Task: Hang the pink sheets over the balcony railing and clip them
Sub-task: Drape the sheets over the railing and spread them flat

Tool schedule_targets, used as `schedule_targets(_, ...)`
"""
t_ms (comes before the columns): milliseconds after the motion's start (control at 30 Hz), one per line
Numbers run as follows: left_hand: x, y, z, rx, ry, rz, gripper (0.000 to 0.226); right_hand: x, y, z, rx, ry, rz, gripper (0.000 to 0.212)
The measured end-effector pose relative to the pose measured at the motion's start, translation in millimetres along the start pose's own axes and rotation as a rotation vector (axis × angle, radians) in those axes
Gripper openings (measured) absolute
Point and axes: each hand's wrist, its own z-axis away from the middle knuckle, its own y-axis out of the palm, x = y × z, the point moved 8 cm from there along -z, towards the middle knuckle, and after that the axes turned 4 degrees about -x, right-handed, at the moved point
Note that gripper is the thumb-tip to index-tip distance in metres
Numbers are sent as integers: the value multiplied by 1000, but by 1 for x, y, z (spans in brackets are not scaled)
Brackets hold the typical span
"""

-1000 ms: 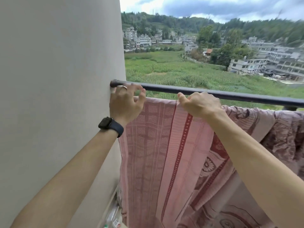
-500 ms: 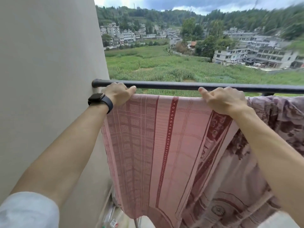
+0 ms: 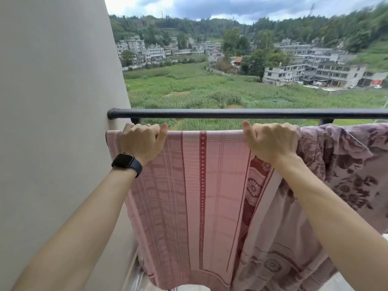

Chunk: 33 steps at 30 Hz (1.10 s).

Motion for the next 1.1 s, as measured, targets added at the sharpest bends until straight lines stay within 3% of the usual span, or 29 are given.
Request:
schedule_targets(67, 8, 10, -10, 127, -42, 30, 69, -13, 9, -16, 206, 35, -42, 82)
schedule_targets(133, 17, 16, -14, 174, -83, 46, 73, -29, 11, -21, 287, 107, -58, 83)
schedule_targets(200, 20, 12, -13, 157, -90, 44, 73, -41, 1, -17, 178, 130, -62, 80)
schedule_targets(333, 28, 6, -10, 217, -145, 42, 69, -59, -25, 19, -160, -2, -94, 61)
schedule_targets(433, 30, 0, -11, 294, -255, 7, 76, -69, -24, 54, -264, -43, -13, 38)
schedule_targets(500, -1, -9, -7, 169, -147, -33, 76, -68, -19, 68, -270, -43, 60, 40)
schedule_targets(567, -43, -7, 3, 127, -16, 11, 67, -67, -14, 65, -257, -15, 49, 42)
schedule_targets(633, -59, 1, 8, 150, -5, 43, 60, -71, -12, 51, -194, 5, 34, 45)
schedule_targets(800, -46, 5, 8, 148, -89, 23, 68, -90, -7, 12, 51, -89, 23, 69)
schedule_targets(967, -36, 1, 20, 134, -198, -57, 65, -120, -14, 35, -13, -127, -82, 53)
schedule_targets(1100, -40, -3, 17, 189, -429, -52, 61, -157, -11, 53, 48, -118, -118, 51)
